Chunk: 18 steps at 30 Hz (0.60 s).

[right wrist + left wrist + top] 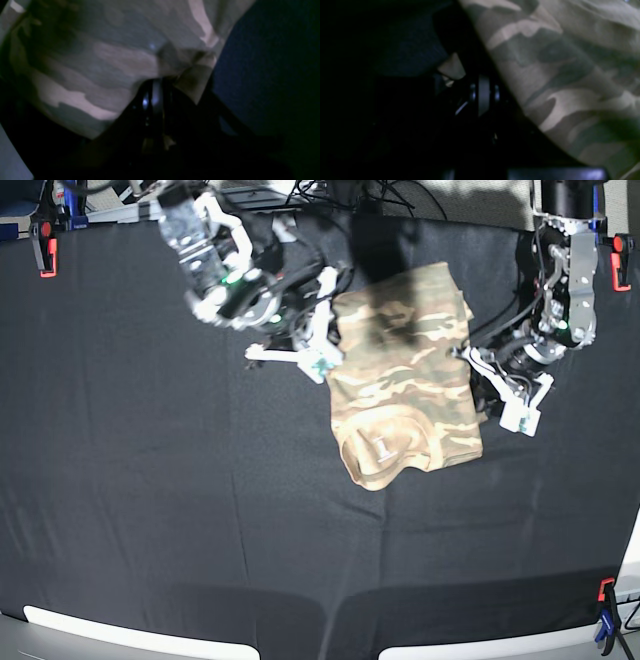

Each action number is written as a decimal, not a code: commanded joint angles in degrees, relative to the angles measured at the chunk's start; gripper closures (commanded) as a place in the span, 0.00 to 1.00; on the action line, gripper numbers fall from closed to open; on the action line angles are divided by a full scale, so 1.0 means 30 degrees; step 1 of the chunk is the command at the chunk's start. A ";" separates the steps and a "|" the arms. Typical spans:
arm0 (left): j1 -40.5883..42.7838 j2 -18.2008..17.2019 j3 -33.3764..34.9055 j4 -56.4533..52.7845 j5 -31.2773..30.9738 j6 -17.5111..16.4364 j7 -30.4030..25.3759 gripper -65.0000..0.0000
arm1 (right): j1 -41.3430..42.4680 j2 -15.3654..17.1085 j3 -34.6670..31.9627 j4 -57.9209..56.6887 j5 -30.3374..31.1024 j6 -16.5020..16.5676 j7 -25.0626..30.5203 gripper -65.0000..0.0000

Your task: Layout the t-shirt on the table in an organized manner, then fold the t-shirt properly

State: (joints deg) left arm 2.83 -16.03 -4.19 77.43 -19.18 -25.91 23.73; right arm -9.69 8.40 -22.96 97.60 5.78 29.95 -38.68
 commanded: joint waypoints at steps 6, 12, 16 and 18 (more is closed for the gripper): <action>-0.0466 -0.0029 -0.0073 0.0270 -0.0277 -0.0073 -0.0801 1.00 | 0.0000 -0.1049 -0.1195 0.0393 0.0058 -0.0299 0.0124 1.00; -0.0175 -0.1224 -0.0124 0.1603 -0.1756 0.0444 0.0692 1.00 | -0.0277 -0.1217 -0.0423 0.1246 0.0051 -0.0860 -0.0845 1.00; 0.0787 -0.2208 -0.0561 0.3694 -0.2441 0.1880 0.1661 1.00 | -0.1413 -0.1217 0.1727 0.3592 0.0058 -0.0852 -0.0845 1.00; 0.1807 -0.2280 -0.1282 0.4954 -0.2514 0.2069 0.2025 1.00 | -0.2222 -0.1217 0.3053 0.4940 0.0066 -0.0852 -0.0860 1.00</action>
State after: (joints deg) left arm 8.54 -22.35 -7.88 91.50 -26.02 -19.46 30.63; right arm -16.56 4.82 -13.56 111.48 5.58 27.24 -42.54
